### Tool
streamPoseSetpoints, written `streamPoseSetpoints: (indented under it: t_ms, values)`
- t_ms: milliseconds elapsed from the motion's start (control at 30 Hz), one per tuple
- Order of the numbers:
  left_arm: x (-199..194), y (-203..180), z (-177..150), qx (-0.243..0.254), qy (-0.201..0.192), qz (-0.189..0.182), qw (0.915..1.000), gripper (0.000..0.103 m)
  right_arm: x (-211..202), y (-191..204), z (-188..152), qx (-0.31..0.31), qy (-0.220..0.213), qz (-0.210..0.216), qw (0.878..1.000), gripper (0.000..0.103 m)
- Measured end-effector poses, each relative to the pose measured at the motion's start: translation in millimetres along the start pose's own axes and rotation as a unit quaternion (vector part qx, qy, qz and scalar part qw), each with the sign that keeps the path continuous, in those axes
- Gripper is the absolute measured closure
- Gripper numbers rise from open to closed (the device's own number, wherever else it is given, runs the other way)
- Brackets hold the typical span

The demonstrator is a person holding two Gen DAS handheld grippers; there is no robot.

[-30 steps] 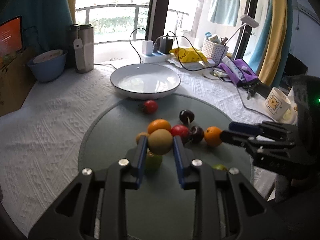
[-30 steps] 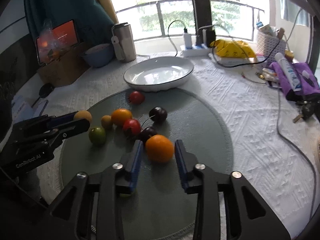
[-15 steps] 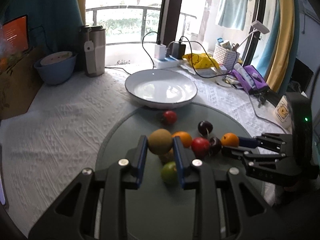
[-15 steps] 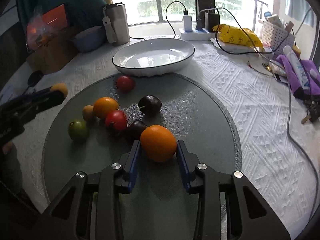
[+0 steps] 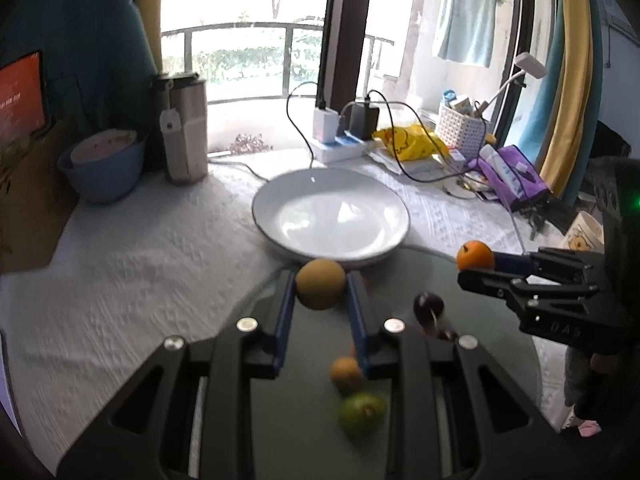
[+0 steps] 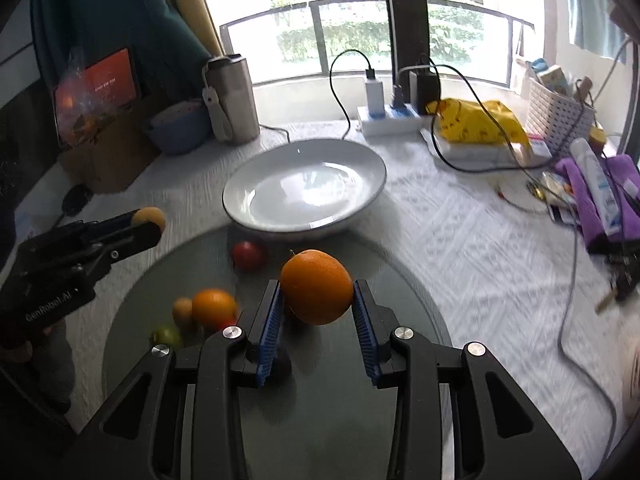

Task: Organize fruits
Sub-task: 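Carry the kiwi and orange in both grippers over the white plate, then lower and release the kiwi and orange onto the plate with both grippers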

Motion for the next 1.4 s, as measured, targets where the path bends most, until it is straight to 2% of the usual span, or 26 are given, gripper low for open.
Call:
streamPoseSetpoints:
  t_ms: [367,533,767,1133,1300,1400]
  values:
    - [44,11,53,0.007,0.018,-0.005,0.9998,0.076,27,-1,59,-0.005,-0.008,0.027,1.000,0.065]
    - [76,22,68,-0.001,0.048,-0.009,0.9988,0.076,51,-1,84,-0.005,0.006,0.032,0.999,0.065]
    - [102,32,84,-0.015,0.070,-0.019,0.9973,0.076,87,-7,112,0.009,0.036,0.041,0.998,0.065]
    - [130,40,93,-0.027,0.085,-0.012,0.9960,0.075,121,-18,130,0.030,0.059,0.041,0.997,0.065]
    - [126,46,94,-0.037,0.080,-0.005,0.9961,0.074,119,-20,133,0.038,0.056,0.040,0.997,0.064]
    - [116,47,95,-0.040,0.069,0.001,0.9968,0.070,110,-18,134,0.036,0.044,0.038,0.998,0.064]
Point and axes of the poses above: each gripper's, at about its wrist camera, not at the fingertips, and x roughly the way its jaws point, y to its left, z to its top, the point moved 5 cm from there along x, roughly the way its jaws point, and after that the axes turned 13 degrees about y, right-handed, at the moved point
